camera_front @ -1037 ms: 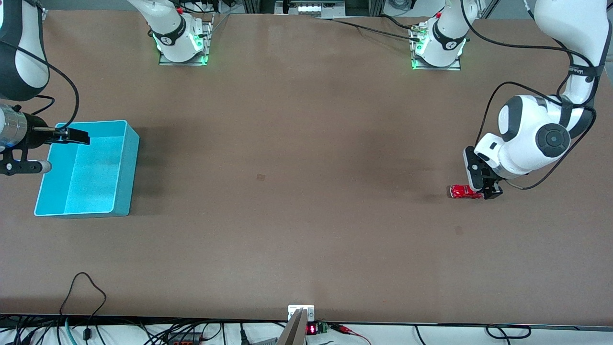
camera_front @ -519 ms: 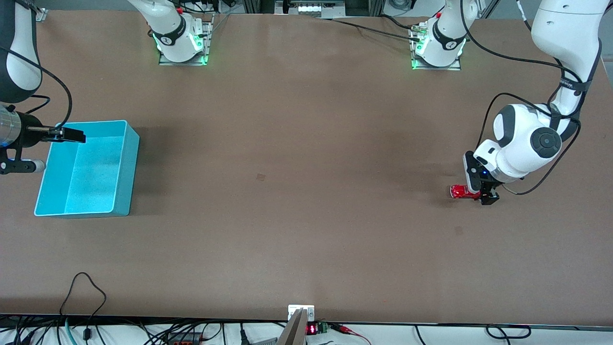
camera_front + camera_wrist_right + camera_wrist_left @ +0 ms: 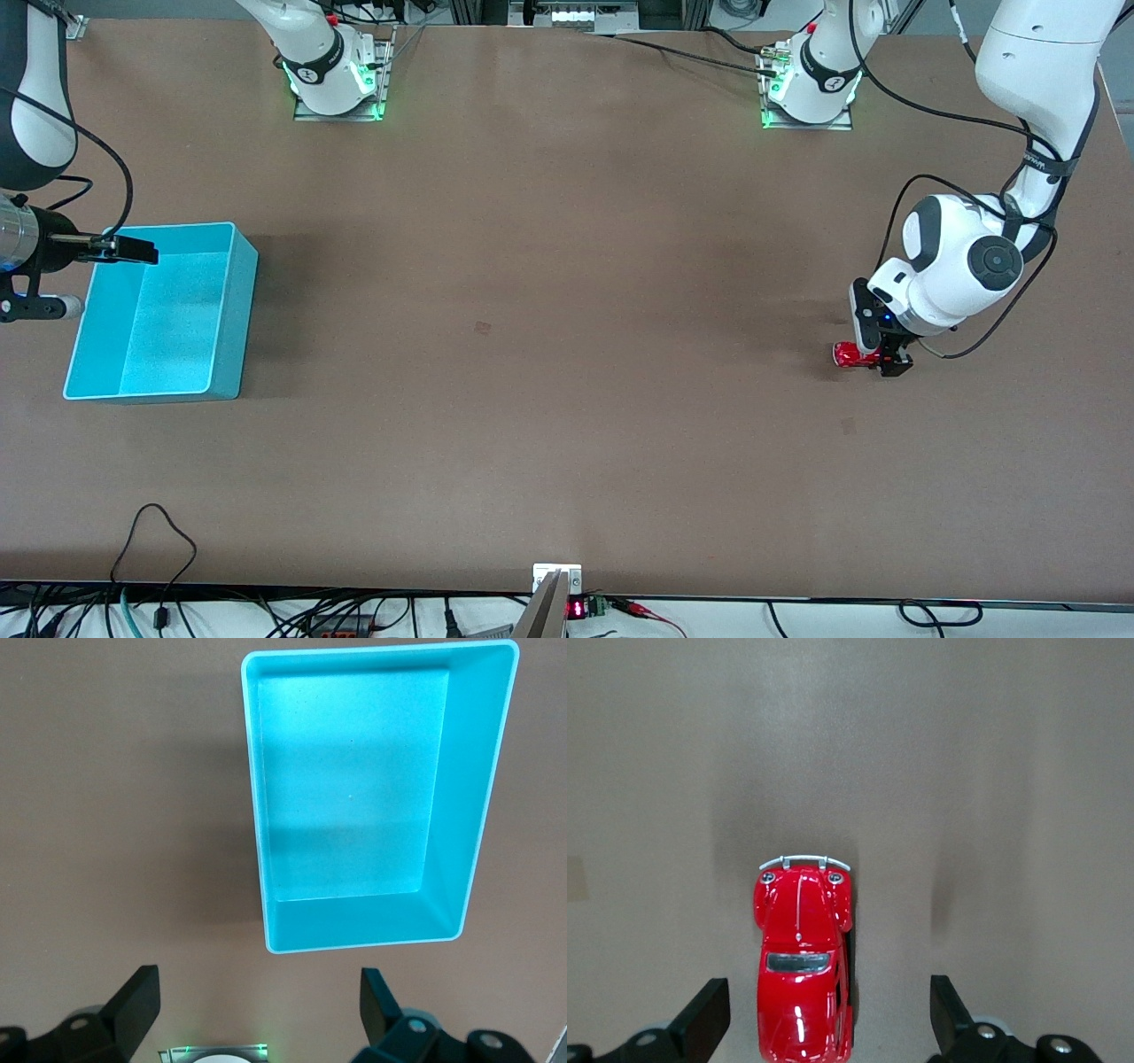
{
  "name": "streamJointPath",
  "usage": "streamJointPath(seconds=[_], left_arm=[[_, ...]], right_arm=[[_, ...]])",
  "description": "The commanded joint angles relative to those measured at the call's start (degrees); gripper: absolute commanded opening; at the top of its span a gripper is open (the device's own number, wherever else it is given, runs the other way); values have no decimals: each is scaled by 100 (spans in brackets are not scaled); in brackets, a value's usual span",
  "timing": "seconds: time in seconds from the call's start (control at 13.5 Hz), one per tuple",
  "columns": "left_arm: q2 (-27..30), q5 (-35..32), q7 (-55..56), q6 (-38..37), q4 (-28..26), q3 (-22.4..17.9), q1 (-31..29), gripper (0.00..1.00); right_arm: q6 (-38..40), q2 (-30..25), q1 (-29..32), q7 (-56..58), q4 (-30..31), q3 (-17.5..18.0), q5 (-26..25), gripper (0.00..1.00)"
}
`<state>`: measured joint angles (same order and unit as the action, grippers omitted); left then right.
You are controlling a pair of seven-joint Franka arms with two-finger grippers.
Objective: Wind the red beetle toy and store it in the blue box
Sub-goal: 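Close the left gripper on the red beetle car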
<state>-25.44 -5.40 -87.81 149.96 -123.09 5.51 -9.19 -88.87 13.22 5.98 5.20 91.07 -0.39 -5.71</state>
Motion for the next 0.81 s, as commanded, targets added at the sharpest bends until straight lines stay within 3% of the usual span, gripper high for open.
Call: streamJointPath(seconds=[0.0,0.74], left_arm=[[-84,-75,-105,182,-31,29,-118,94],[-93,-75,-114,280,-39,38,-144,87]], right_arm=[[81,14,70,51,-46,39,34,100],[81,14,52,104,-55,39,52,100]])
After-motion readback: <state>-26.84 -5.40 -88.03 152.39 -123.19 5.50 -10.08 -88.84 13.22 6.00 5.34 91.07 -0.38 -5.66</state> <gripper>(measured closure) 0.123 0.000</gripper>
